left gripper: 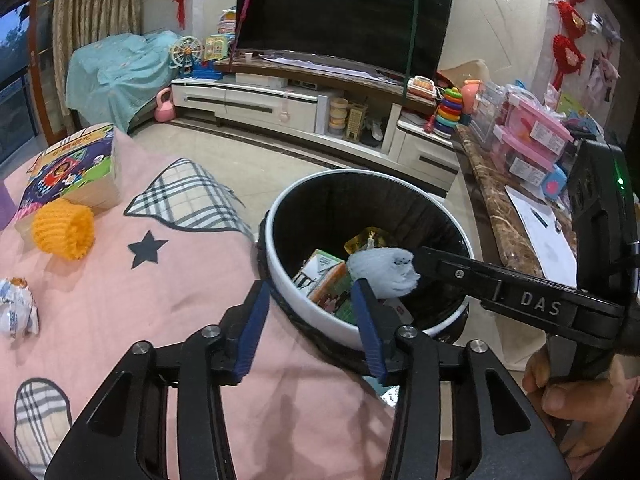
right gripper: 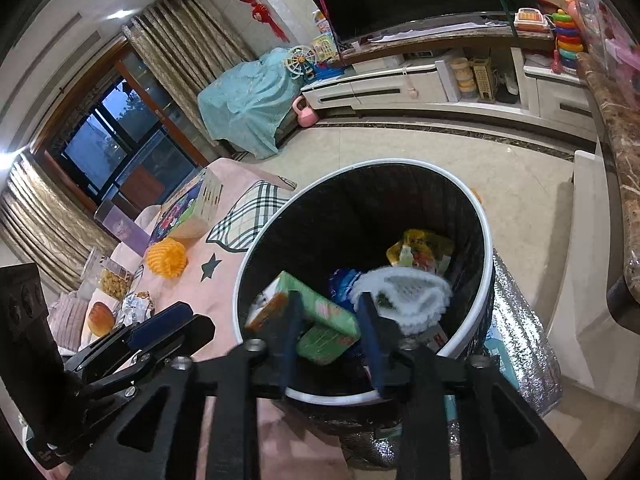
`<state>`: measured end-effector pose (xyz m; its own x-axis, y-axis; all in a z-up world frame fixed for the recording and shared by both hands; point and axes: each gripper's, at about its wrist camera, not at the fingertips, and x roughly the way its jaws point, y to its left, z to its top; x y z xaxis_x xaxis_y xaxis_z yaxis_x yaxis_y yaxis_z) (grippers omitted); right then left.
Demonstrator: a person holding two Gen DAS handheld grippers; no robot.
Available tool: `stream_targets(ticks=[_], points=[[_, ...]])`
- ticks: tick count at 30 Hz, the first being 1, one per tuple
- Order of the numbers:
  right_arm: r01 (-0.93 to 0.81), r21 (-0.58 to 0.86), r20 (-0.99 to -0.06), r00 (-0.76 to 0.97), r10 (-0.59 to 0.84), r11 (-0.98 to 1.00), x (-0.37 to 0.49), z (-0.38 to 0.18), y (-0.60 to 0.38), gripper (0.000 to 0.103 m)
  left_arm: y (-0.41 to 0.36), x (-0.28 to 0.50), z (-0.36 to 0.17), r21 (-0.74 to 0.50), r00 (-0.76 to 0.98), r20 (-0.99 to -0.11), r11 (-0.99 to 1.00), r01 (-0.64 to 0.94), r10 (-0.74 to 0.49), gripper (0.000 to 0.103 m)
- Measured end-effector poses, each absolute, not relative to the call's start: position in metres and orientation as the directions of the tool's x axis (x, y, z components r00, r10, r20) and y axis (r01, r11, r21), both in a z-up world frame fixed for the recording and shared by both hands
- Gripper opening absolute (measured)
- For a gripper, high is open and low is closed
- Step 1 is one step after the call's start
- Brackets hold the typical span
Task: Collect trash
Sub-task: 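Open the left tool to drop the juice box while the right tool drops the foam net, then move both tools back over the table toward the white wrapper and orange foam net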
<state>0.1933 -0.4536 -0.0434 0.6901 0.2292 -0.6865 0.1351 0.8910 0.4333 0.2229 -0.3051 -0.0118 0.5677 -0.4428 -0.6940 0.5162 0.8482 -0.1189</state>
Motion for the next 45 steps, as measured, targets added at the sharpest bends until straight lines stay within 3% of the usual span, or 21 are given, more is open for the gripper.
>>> stream_targets(ticks=[4,9,13,23,45], points=[[0.141,0.433,-0.675,0.705,0.216,0.891,0.187,-0.039,-0.451,0.051,-0.292,0.219,-0.014,-0.135,0.573,-0.692,0.859,0.494,-0.439,0.051],[0.139,0.434,-0.653,0.729,0.204,0.89,0.179,-0.032,-0.443,0.076,-0.268,0.211,-0.023,-0.155,0.579,-0.7,0.881,0.448,-0.418,0.058],[0.124,0.425,-0.646,0.735,0.205,0.897,0.174,-0.029,-0.429,0.076,-0.246,0.206,-0.032,-0.183,0.577,-0.709,0.895,0.406,-0.406,0.062],[0.038,0.408,-0.635,0.73,0.254,0.912,0.165,-0.033,-0.379,0.09,-0.18,0.189,-0.046,-0.207,0.605,-0.717,0.934,0.292,-0.348,0.065],[-0.091,0.387,-0.655,0.673,0.343,0.918,0.175,-0.05,-0.29,0.092,-0.074,0.173,-0.061,-0.25,0.64,-0.732,0.966,0.069,-0.235,0.067]])
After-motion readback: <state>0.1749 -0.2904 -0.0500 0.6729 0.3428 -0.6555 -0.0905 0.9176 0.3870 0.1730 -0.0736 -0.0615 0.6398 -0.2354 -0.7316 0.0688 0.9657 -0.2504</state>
